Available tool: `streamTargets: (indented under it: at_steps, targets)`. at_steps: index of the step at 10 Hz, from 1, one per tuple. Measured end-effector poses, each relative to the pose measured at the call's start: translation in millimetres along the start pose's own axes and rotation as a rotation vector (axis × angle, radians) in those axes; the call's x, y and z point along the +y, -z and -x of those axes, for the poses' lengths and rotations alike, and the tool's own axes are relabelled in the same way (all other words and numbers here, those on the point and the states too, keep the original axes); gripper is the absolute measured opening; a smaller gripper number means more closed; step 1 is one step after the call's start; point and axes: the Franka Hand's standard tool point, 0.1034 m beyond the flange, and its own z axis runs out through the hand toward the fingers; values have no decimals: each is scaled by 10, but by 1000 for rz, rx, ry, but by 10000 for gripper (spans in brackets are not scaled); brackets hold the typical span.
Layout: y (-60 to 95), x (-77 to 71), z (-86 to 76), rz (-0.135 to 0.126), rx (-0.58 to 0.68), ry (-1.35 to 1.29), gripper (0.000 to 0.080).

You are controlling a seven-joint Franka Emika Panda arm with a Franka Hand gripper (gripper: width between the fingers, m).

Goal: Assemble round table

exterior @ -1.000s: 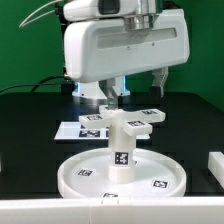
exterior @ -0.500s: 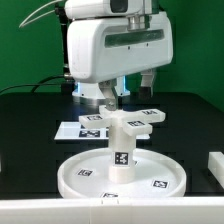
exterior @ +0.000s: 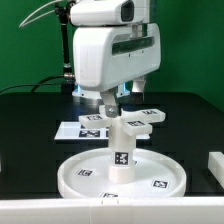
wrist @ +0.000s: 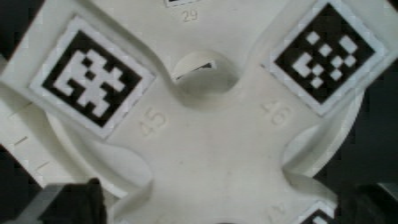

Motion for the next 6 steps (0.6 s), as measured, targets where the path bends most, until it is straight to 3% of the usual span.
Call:
streamTargets:
  at_steps: [6]
  targets:
    - [-84,52,65,-8,-11,-15,649]
